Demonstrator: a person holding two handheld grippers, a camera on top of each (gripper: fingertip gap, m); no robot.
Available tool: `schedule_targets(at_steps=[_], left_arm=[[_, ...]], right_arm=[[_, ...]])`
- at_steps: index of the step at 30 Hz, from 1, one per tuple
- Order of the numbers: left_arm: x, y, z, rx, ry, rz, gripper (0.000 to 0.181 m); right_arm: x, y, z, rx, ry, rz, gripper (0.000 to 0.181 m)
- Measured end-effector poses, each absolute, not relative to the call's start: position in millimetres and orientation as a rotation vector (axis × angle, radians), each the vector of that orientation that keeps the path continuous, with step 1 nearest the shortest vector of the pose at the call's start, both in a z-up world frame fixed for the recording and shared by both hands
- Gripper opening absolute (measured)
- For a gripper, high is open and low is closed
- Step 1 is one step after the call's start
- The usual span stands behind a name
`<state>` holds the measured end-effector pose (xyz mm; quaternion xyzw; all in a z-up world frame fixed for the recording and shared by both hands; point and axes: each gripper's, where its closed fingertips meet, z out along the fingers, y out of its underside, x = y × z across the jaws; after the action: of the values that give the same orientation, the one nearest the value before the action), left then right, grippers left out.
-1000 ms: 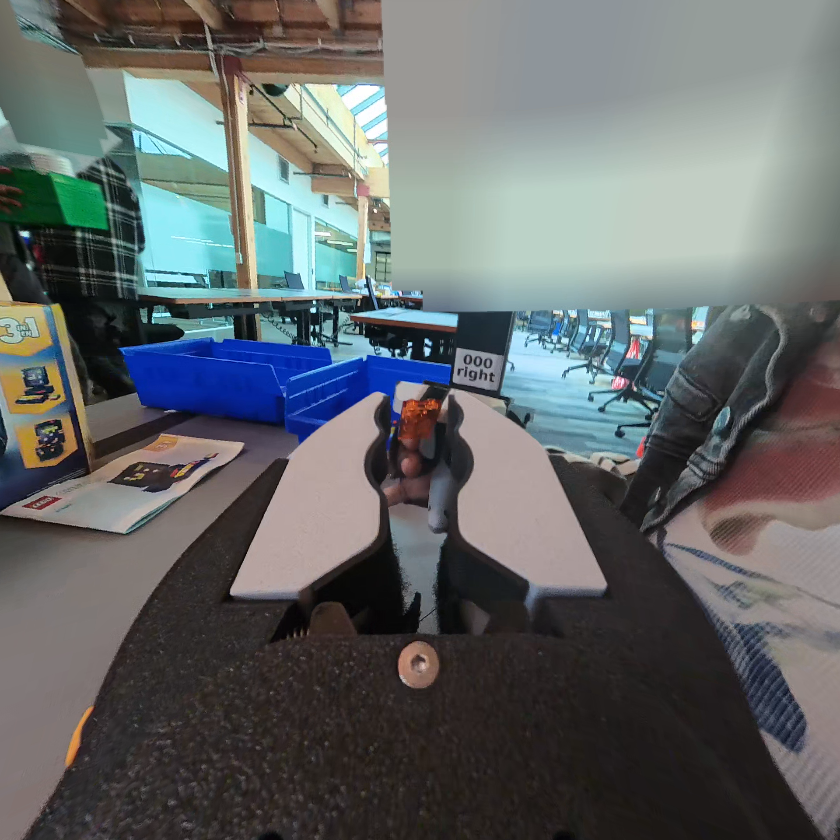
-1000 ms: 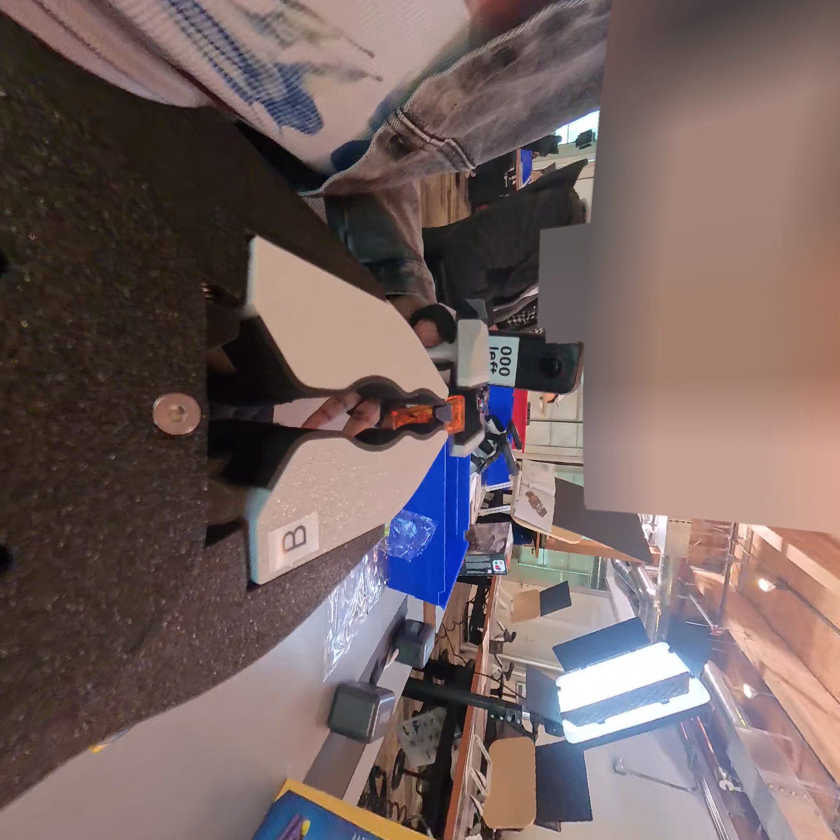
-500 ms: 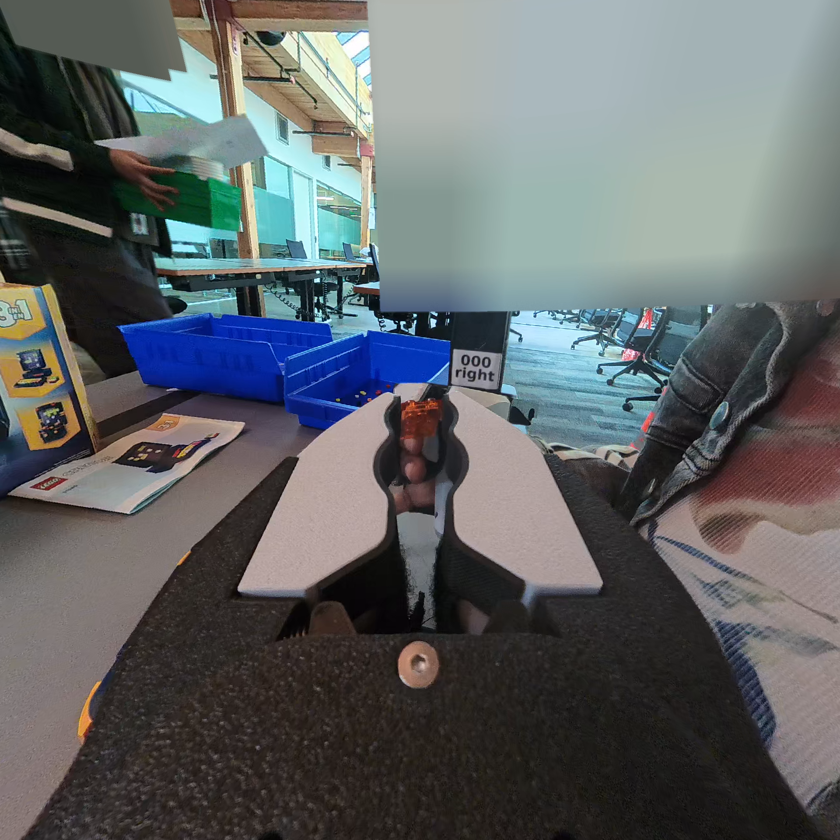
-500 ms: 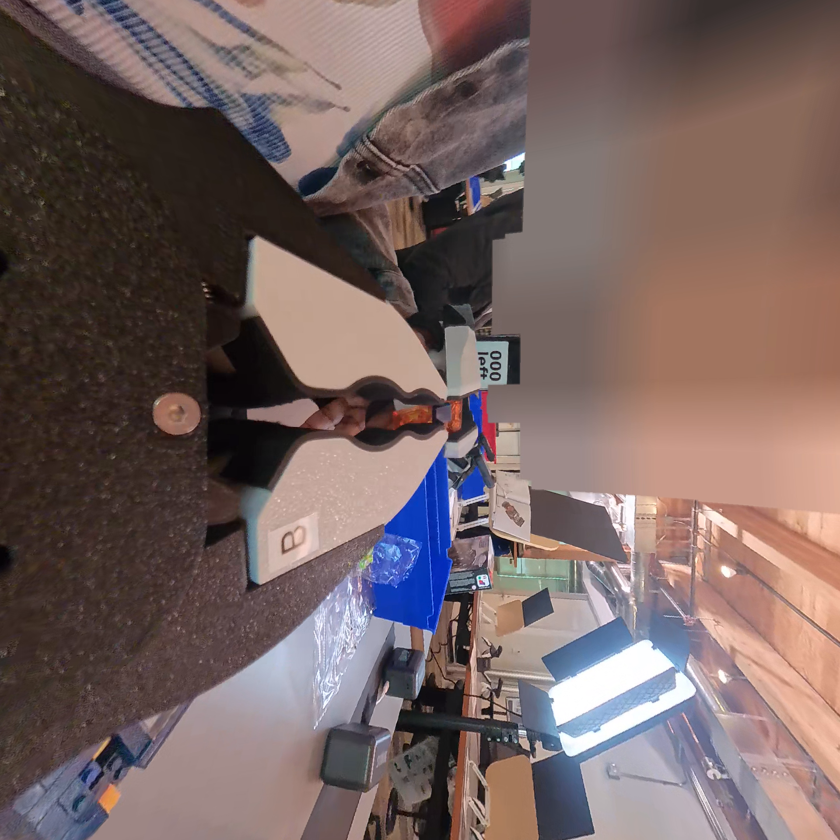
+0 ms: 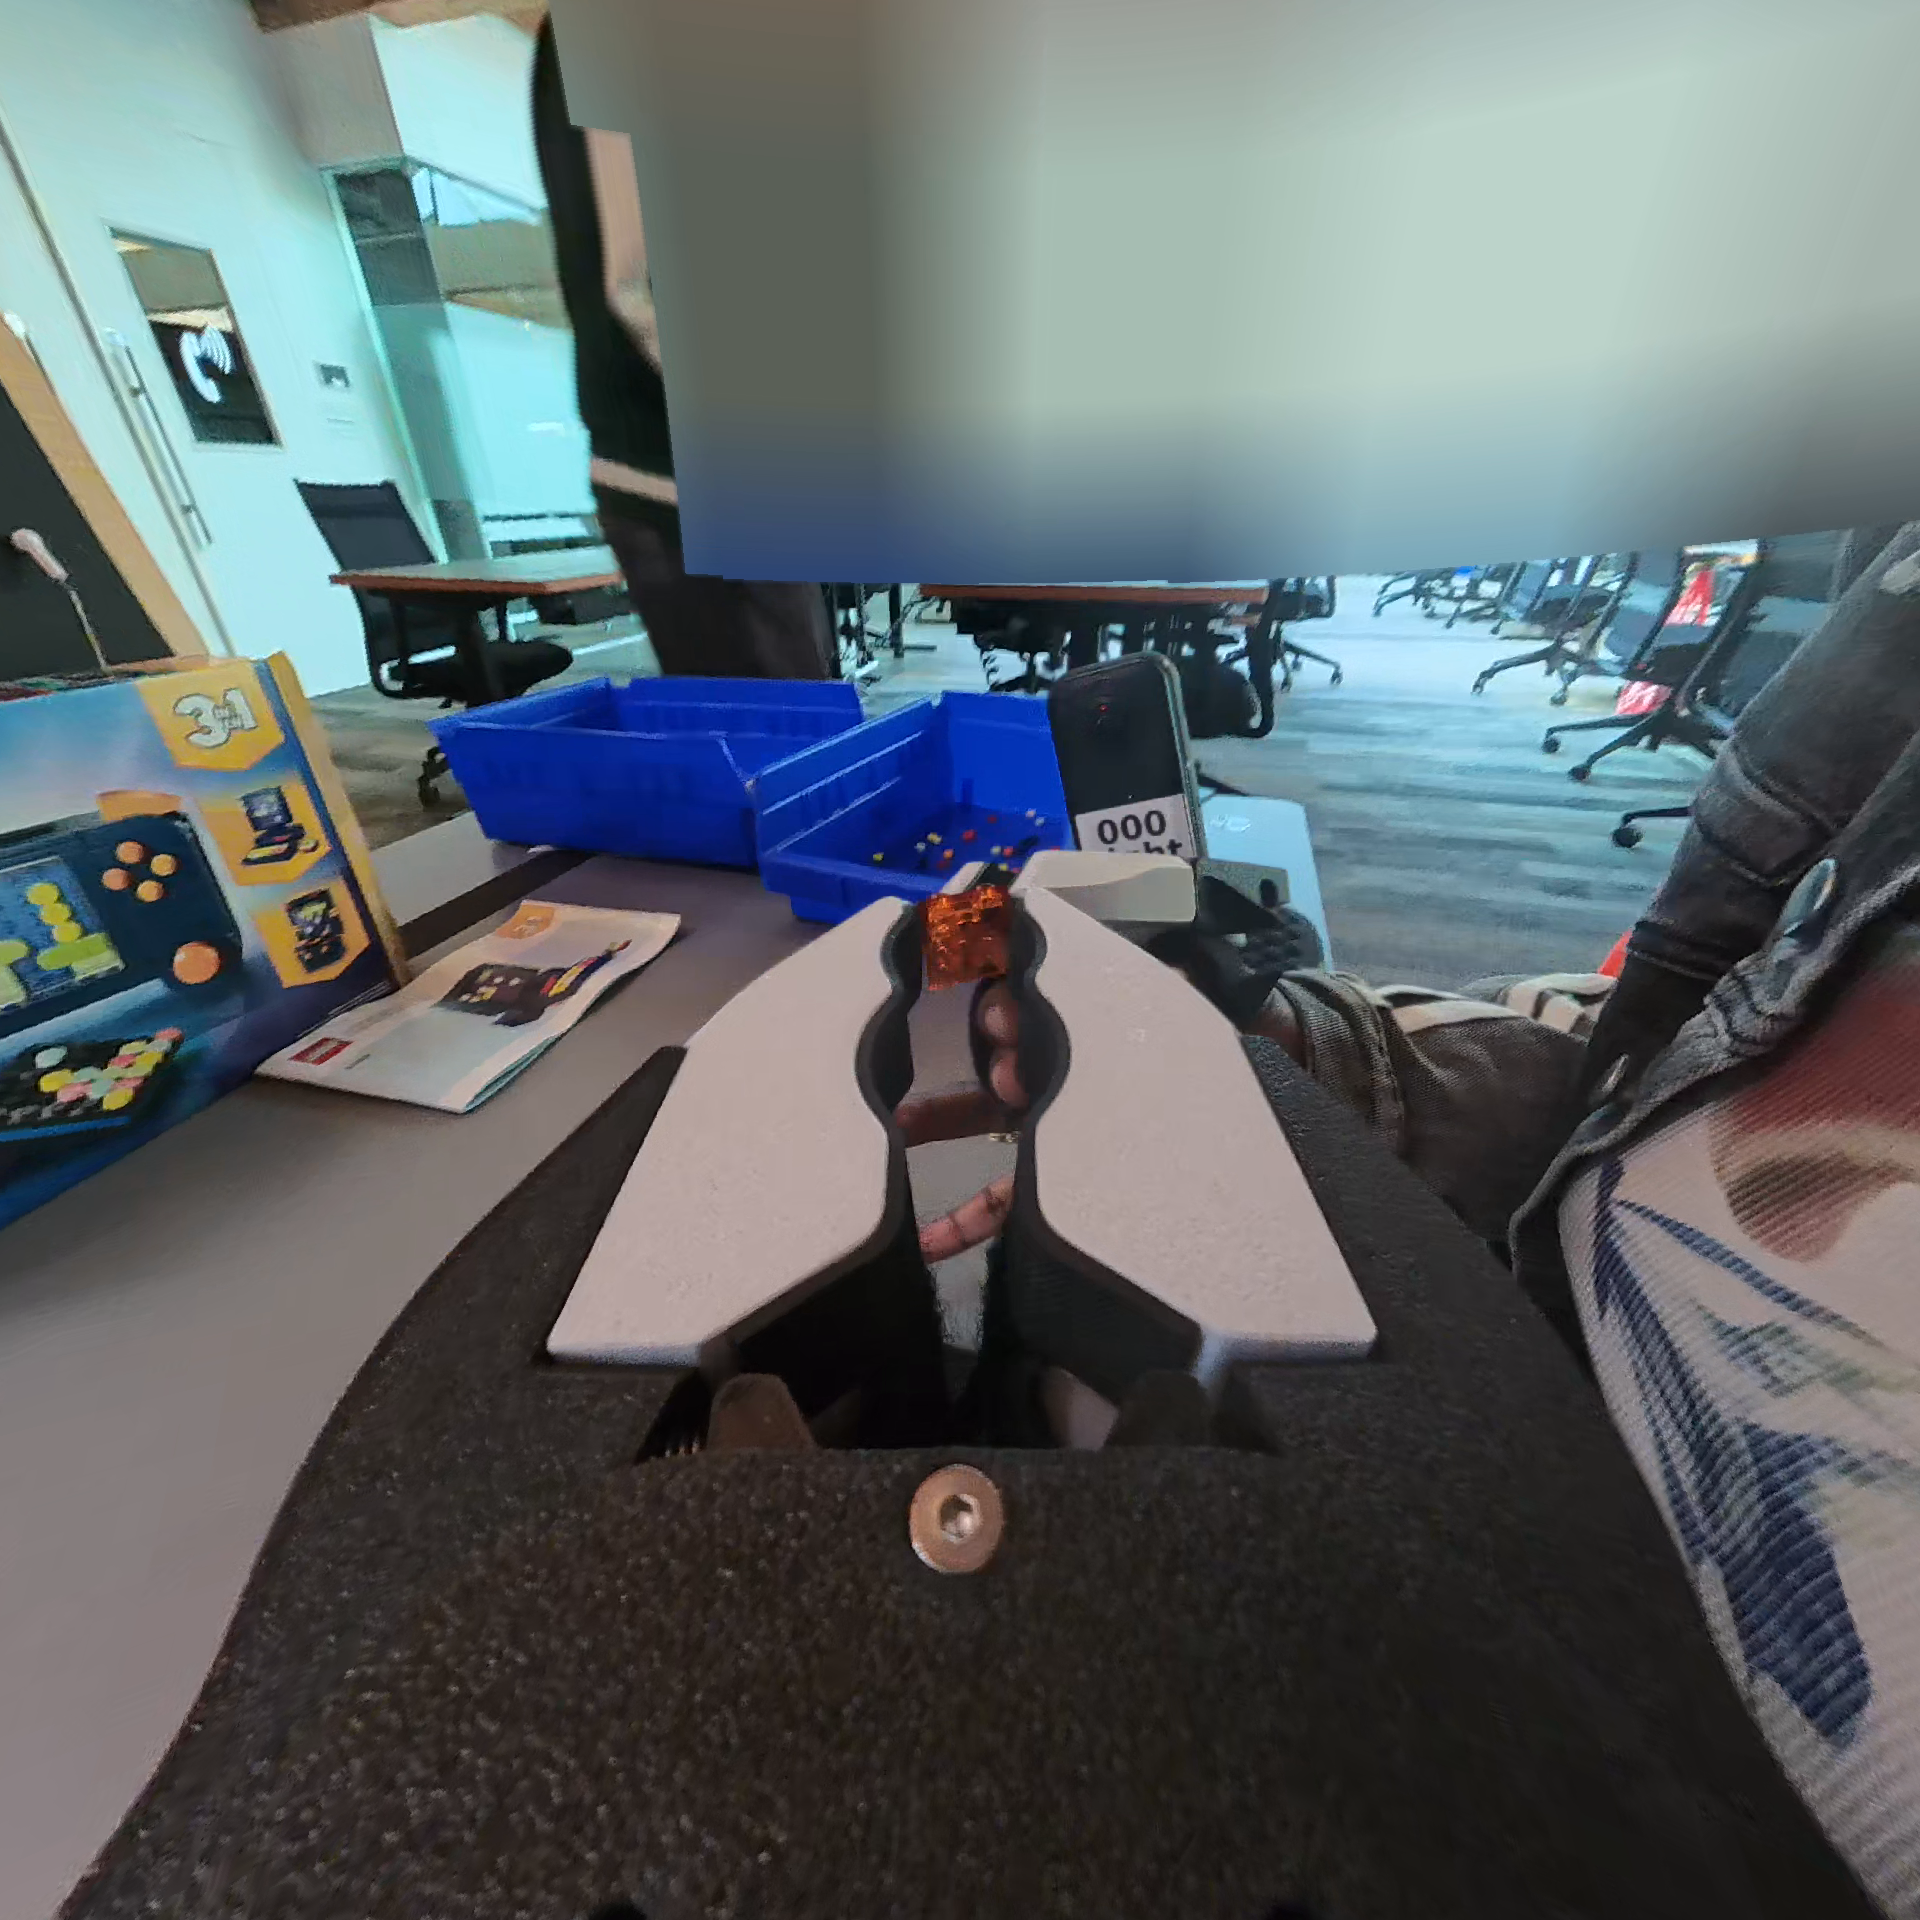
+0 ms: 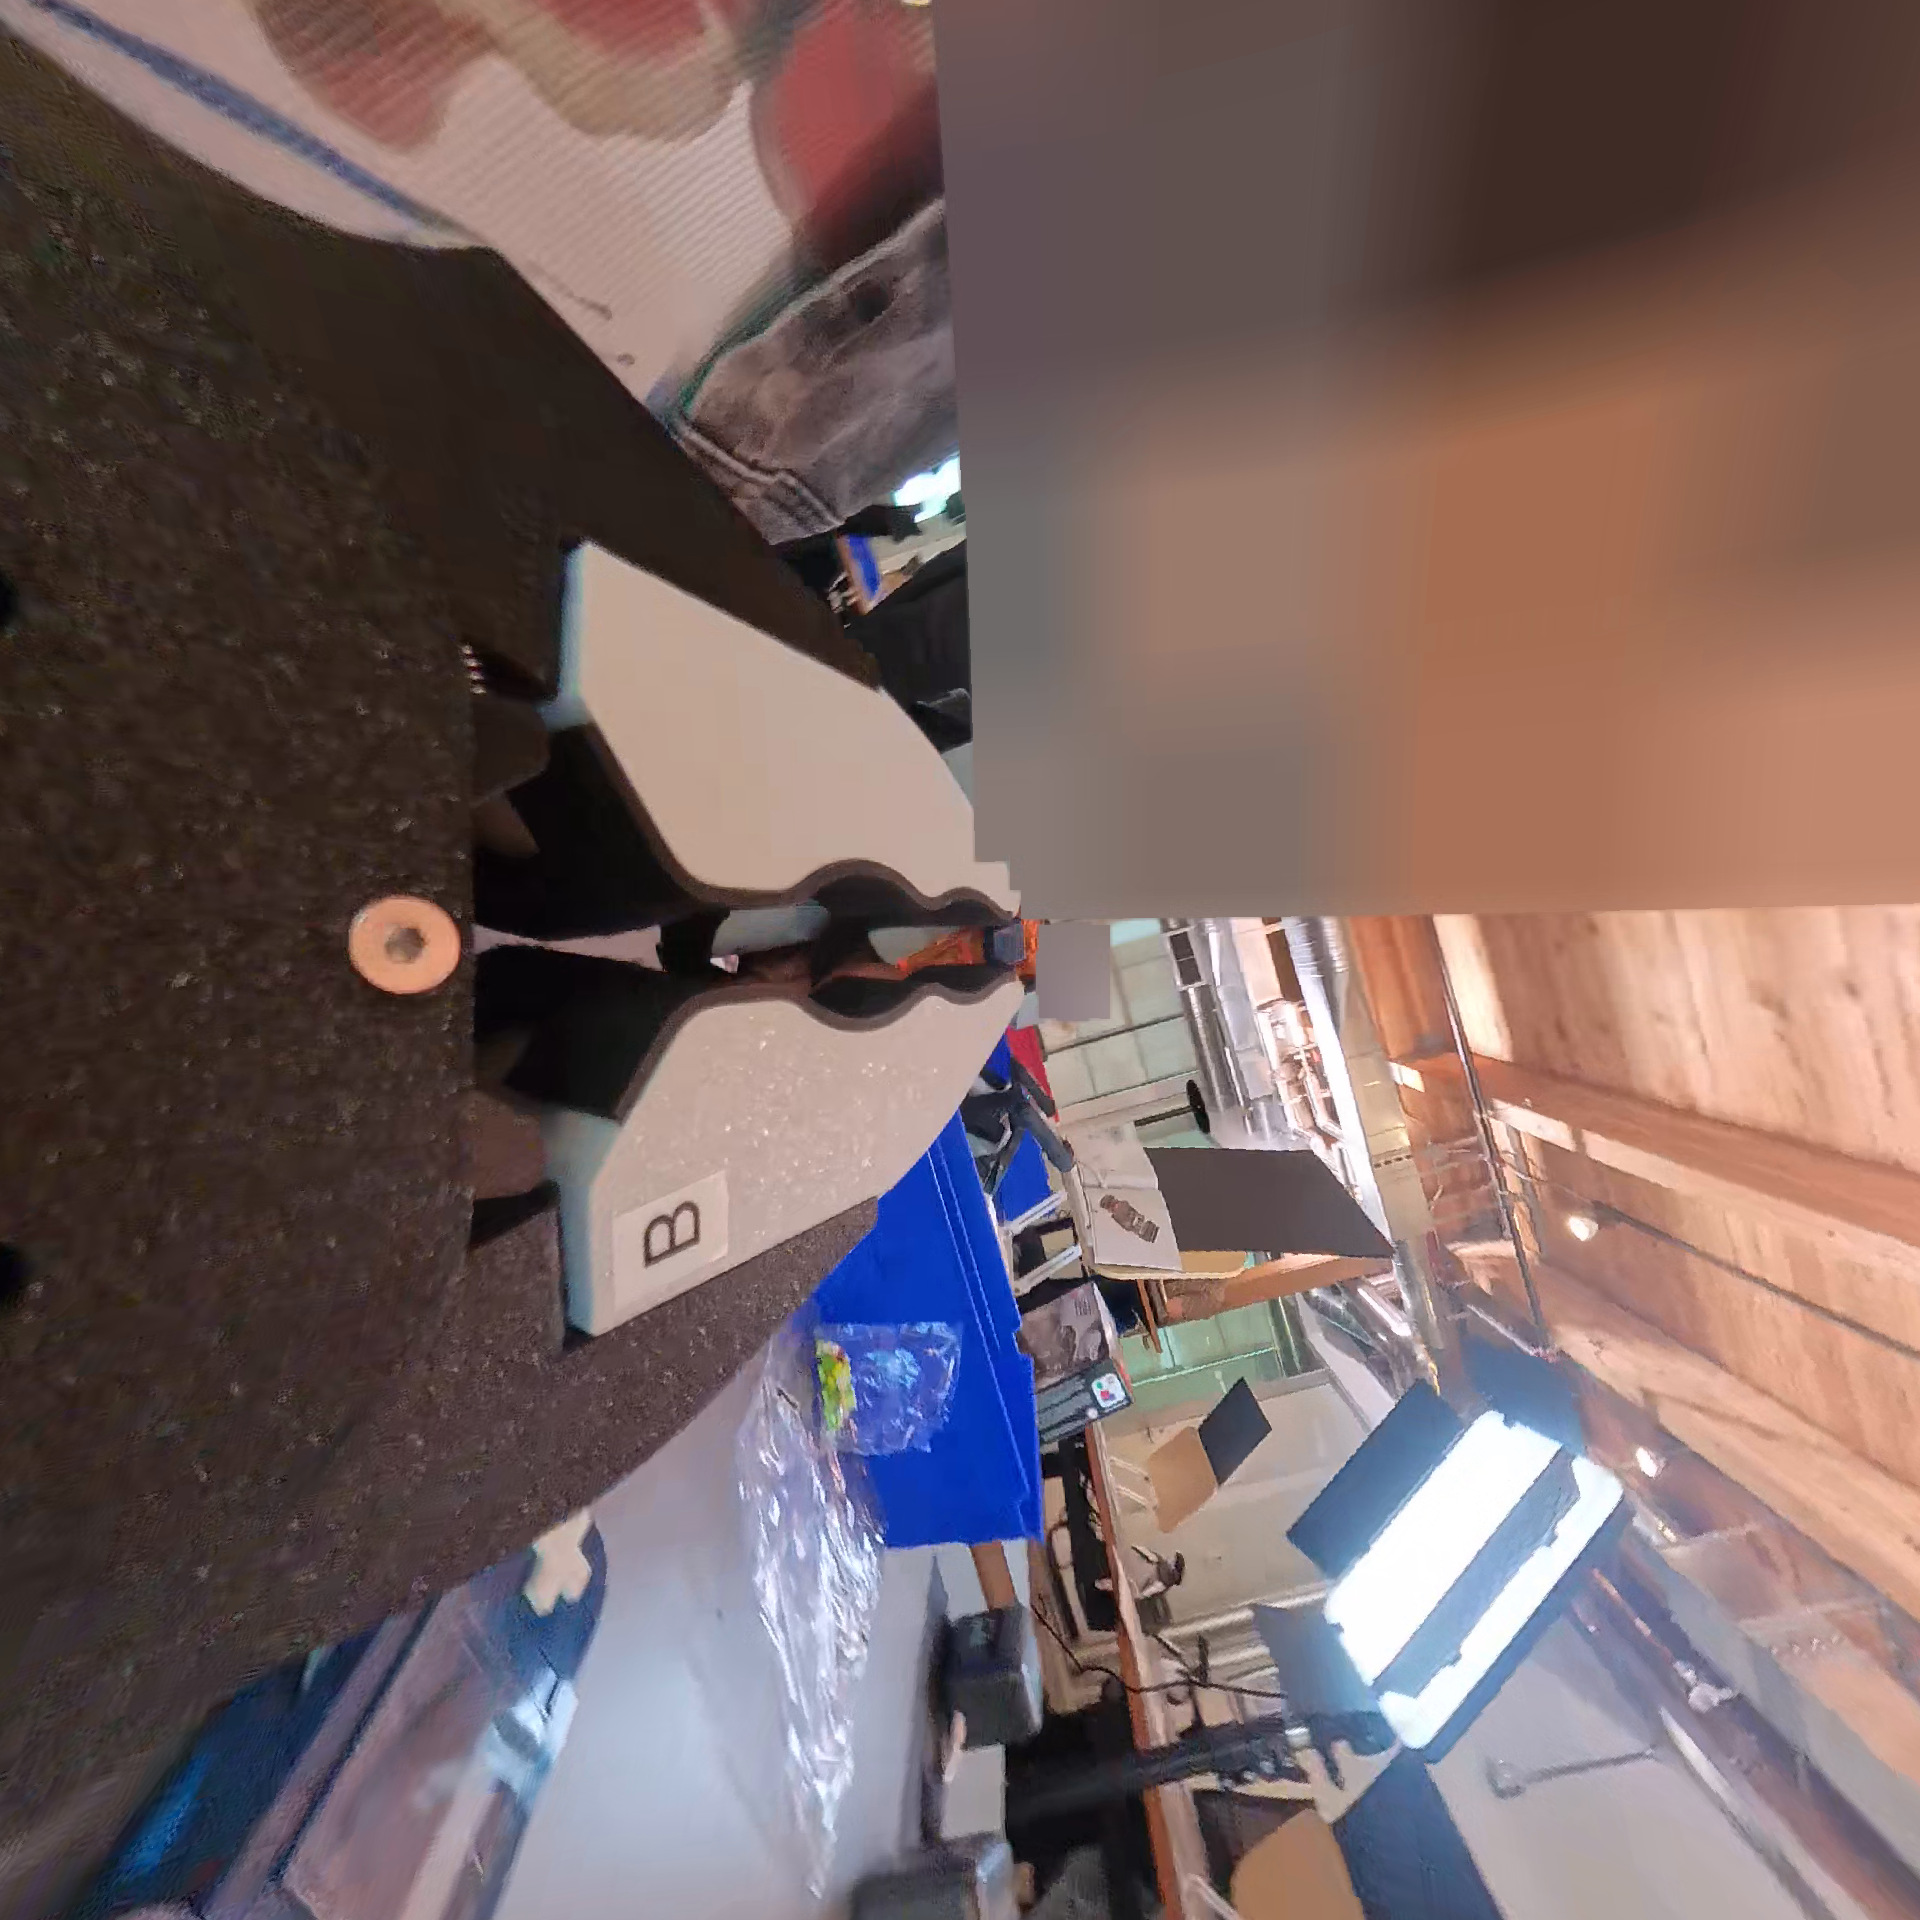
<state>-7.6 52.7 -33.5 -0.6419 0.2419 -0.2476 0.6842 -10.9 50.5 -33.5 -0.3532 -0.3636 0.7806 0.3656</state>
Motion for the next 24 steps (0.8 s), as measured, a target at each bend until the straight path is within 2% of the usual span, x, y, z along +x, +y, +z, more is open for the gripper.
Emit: schedule_targets(at_steps=[6, 7, 9, 12, 16, 20, 24], left_arm=[[-15, 56, -49, -1.56, 0.554, -0.438, 0.014], [-7, 53, -67, -1.65, 0.644, -0.42, 0.015], [3, 55, -86, -1.677, 0.666, -0.36, 0.015], [-14, 55, -76, -1.636, 0.513, -0.518, 0.015], [-45, 58, -63, -1.54, 0.375, -0.516, 0.015], [-51, 57, -51, -1.442, 0.283, -0.583, 0.015], [-53, 53, -54, -1.418, 0.254, -0.576, 0.015]], right_arm=[[-18, 56, -47, -1.05, -0.791, 2.122, 0.006], [-15, 64, -41, -1.039, -0.692, 2.16, 0.0], [-15, 73, -34, -1.047, -0.655, 2.193, 0.001], [-14, 77, -39, -1.074, -0.707, 2.144, 0.0], [-8, 83, -39, -1.082, -0.755, 2.061, 0.001], [-3, 93, -35, -1.097, -0.898, 1.782, 0.001], [39, 153, -22, -1.167, -1.044, 1.074, 0.002]])
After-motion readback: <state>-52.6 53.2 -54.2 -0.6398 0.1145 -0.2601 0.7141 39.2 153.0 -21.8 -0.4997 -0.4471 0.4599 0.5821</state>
